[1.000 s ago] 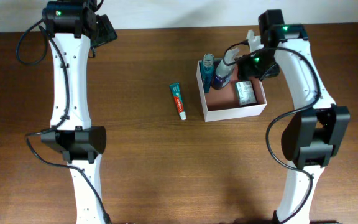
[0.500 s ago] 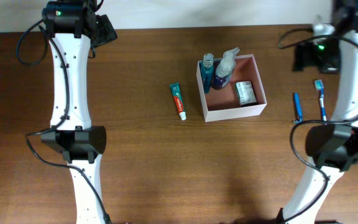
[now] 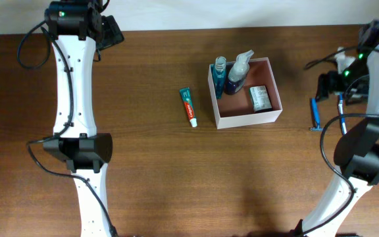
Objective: Pack container
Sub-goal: 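Move the right gripper over the blue razor and grasp its handle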
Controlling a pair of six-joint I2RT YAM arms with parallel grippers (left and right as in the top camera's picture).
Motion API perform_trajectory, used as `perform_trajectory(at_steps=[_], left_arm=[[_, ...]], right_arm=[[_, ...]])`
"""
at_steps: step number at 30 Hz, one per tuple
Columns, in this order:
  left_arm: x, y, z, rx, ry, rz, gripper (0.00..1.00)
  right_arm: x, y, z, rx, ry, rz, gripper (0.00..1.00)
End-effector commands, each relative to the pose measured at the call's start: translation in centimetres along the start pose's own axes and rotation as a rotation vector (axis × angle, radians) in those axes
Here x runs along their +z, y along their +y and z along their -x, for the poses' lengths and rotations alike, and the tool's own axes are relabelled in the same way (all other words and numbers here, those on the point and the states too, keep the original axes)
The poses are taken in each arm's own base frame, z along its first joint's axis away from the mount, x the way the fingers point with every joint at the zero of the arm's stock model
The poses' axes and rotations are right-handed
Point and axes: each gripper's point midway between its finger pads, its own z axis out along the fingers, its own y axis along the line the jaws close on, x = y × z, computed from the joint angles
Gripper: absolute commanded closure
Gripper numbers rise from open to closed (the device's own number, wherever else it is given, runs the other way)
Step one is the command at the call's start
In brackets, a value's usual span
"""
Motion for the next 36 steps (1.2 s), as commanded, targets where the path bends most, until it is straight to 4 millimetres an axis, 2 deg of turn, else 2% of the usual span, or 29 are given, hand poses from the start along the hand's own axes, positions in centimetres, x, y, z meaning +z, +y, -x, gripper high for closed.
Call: perform_trajectory(at_steps=[1,7,10,14,23,28,36], left_arm=[[-1.3,0.3,0.5,-0.019,-0.023,-0.01,0.01],[-1.3,0.3,0.5,-0.019,-0.023,-0.01,0.01],[-1.3,0.3,0.5,-0.019,-0.023,-0.01,0.01],[-1.3,0.3,0.5,-0.019,-0.023,-0.01,0.01],[-1.3,0.3,0.5,-0.019,-0.023,-0.01,0.0],[-1.3,0.3,0.5,-0.019,-0.023,-0.01,0.0],[-1.3,0.3,0.5,-0.019,-0.023,-0.01,0.0]], right_arm=[[2.2,0.1,-0.6,-0.045,0.027,0.022,0.13],[6.2,-0.3,-0.7,-0.076,0.038,0.011,0.12],[7.5,-1.1,-0.9,-0.084,0.049,-0.03,0.09],[8.6,-1.2,-0.7,-0.123,0.04,-0.032,0.08],[9.0,-1.8,1.6,-0.127,-0.051,-0.063,0.08],[9.3,-2.3,2.0,-0.127,-0.06,-0.083,0.08],[11.3,-2.3,1.8,-0.126,-0.021,-0.069,0.08]])
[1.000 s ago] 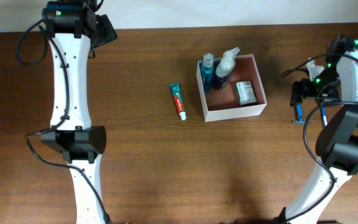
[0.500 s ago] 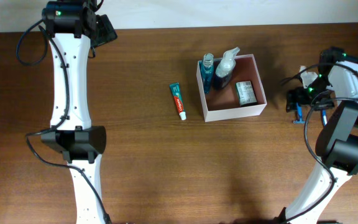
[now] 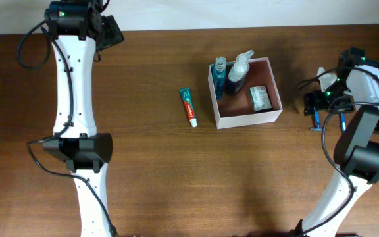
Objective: Pack container
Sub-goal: 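Move the right gripper over the blue razor and grasp its handle, then carry the blue razor into the pink box and release it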
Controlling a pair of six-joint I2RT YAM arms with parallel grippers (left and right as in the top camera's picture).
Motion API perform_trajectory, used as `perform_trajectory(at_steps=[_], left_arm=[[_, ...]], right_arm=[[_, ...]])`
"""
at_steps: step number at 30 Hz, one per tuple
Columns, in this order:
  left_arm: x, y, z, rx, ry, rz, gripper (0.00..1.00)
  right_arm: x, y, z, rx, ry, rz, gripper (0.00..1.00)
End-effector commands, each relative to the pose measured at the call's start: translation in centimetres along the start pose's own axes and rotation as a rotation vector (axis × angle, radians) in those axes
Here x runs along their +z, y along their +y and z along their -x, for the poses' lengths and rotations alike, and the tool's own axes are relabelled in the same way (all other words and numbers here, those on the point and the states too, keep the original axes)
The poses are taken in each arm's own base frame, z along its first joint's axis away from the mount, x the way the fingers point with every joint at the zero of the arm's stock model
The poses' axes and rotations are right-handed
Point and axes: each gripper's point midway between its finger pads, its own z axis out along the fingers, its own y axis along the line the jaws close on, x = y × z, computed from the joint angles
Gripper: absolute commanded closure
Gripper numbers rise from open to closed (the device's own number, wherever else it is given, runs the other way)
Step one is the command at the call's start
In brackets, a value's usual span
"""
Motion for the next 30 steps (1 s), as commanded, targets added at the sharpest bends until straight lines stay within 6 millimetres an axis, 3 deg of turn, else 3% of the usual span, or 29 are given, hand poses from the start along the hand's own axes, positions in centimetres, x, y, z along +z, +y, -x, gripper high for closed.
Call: perform_trajectory(at_steps=[1,8,12,15,18,25,30], left_arm=[[-1.3,0.3,0.5,-0.019,-0.023,-0.01,0.01],[-1.3,0.3,0.5,-0.019,-0.023,-0.01,0.01],[-1.3,0.3,0.5,-0.019,-0.023,-0.01,0.01],[-1.3,0.3,0.5,-0.019,-0.023,-0.01,0.01],[-1.3,0.3,0.5,-0.019,-0.023,-0.01,0.01],[-1.3,0.3,0.5,-0.019,-0.023,-0.01,0.01],[-1.3,0.3,0.5,-0.019,-0.023,-0.01,0.0]], right_arm=[[2.0,-0.1,-0.6,-0.006,0.044,0.007,0.08],[2.7,-0.2,-0.4,-0.006,0.041,0.005,0.09],[2.7,-0.3,-0.2,-0.006,0.034,0.005,0.19],[2.7,-0.3,-0.2,-0.003,0.034,0.005,0.35],[2.7,-0.2,-0.2,-0.002,0.035,0.006,0.44],[3.0,-0.2,-0.4,-0.002,0.037,0.006,0.53],[4.3,0.1,-1.5,-0.003,0.064,0.008,0.54]])
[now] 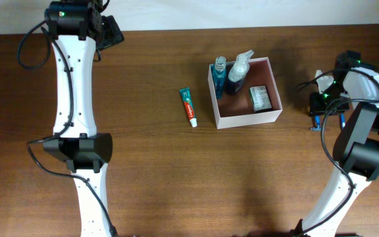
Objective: Pack container
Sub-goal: 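Carry the blue razor into the pink box and release it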
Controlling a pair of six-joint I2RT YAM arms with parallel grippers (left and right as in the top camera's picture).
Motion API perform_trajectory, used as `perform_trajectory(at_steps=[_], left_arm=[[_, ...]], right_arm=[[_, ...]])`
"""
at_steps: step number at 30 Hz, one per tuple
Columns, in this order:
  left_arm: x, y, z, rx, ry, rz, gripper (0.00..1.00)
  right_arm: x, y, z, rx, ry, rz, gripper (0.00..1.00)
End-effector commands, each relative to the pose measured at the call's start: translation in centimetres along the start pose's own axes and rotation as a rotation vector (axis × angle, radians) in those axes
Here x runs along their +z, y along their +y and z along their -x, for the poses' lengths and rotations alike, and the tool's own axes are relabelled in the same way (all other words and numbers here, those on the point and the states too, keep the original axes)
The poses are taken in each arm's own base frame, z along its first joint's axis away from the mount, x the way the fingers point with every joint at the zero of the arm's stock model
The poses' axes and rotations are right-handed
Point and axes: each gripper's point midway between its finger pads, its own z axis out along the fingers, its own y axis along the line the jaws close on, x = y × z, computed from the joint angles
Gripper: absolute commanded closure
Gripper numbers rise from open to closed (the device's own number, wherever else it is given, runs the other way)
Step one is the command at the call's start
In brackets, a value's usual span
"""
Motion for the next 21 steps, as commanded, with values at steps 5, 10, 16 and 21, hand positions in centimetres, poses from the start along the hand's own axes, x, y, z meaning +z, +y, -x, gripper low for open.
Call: perform_trajectory(at_steps=[5,10,16,21], left_arm=[[-1.3,0.3,0.5,-0.019,-0.023,-0.01,0.01],[-1.3,0.3,0.5,-0.019,-0.023,-0.01,0.01],[-1.3,0.3,0.5,-0.019,-0.023,-0.01,0.01],[-1.3,0.3,0.5,-0.019,-0.023,-0.01,0.01]], right_arm=[[3.0,0.8,-2.2,0.007,0.069,0.029,0.58],[3.0,0.8,-2.2,0.025,0.069,0.028,0.71],[2.9,1.1,-2.1,0.026,0.071,0.029,0.85],[2.1,1.7,-1.3,0.005,0.065,0.026,0.95]])
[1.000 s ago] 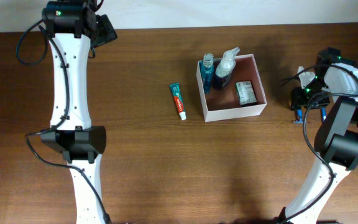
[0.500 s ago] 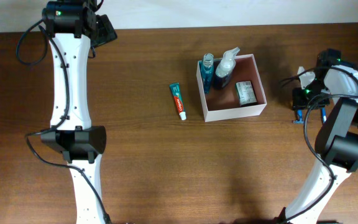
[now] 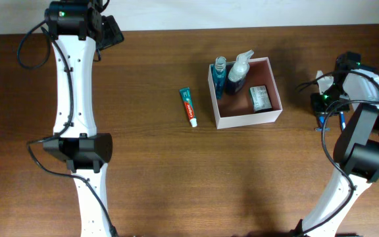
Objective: Pack container
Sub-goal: 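Carry the blue razor into the pink box and release it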
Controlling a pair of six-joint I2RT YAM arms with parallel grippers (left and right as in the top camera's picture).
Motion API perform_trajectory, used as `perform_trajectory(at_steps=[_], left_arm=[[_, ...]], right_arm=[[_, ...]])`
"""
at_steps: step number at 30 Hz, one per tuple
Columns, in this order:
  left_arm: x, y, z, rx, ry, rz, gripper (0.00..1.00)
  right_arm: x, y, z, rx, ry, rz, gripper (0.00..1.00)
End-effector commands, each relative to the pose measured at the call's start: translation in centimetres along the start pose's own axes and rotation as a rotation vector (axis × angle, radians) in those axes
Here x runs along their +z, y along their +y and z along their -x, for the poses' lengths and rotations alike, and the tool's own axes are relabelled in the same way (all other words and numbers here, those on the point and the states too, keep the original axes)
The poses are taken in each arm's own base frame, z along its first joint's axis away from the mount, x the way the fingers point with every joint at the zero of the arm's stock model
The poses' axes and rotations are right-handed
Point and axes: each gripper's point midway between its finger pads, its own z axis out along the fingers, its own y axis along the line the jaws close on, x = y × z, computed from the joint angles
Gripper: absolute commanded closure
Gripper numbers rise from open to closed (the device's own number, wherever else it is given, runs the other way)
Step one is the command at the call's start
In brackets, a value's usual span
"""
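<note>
The container (image 3: 249,117) is a white-walled box with a pink floor at the table's centre right. Inside it are a blue bottle (image 3: 220,75), a pump bottle (image 3: 239,71) and a small grey packet (image 3: 260,99). Left of the box, a green and white toothpaste tube (image 3: 188,106) lies on the wood. My right gripper (image 3: 322,109) is down over a blue razor (image 3: 320,122) to the right of the box; only the razor's lower end shows. My left gripper (image 3: 114,31) hangs at the far back left, away from everything.
The white wall edge runs along the back of the brown table (image 3: 176,171). The left arm's base (image 3: 77,150) stands at the left and the right arm's base (image 3: 367,158) at the right, with black cables looping beside each.
The right gripper stays low over the razor. The razor's visible blue end now lies slightly further right under it. The left arm has not moved.
The right gripper was up at the back right, with the blue razor lying free beside the box. Then it stood lower and nearer the razor. Then it was down on the razor, where it remains. The box's contents and the toothpaste have not changed.
</note>
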Motion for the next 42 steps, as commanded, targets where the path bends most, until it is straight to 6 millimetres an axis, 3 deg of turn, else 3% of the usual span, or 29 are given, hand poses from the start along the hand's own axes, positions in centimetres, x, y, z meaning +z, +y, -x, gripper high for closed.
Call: perform_trajectory(at_steps=[1,8,16,19,23,34,40,42], left_arm=[[-1.3,0.3,0.5,-0.019,-0.023,-0.01,0.01],[-1.3,0.3,0.5,-0.019,-0.023,-0.01,0.01],[-1.3,0.3,0.5,-0.019,-0.023,-0.01,0.01],[-1.3,0.3,0.5,-0.019,-0.023,-0.01,0.01],[-1.3,0.3,0.5,-0.019,-0.023,-0.01,0.0],[-1.3,0.3,0.5,-0.019,-0.023,-0.01,0.01],[-1.3,0.3,0.5,-0.019,-0.023,-0.01,0.01],[-1.3,0.3,0.5,-0.019,-0.023,-0.01,0.01]], right_arm=[[1.8,1.9,-0.8,-0.02,0.068,0.044,0.96],[-2.0,2.3,1.0,-0.046,0.05,0.037,0.96],[-11.9,3.7,3.0,0.02,-0.001,0.03,0.96],[-15.7,6.0,4.0,-0.008,-0.071,0.083,0.96],[-19.0,10.2,5.4,-0.06,-0.166,0.179,0.96],[-18.9,16.7,6.8,-0.196,-0.195,0.189,0.96],[-18.3,17.0,7.4,-0.201,-0.205,0.188,0.94],[-18.0,17.0,7.3,-0.201,-0.198,0.189,0.9]])
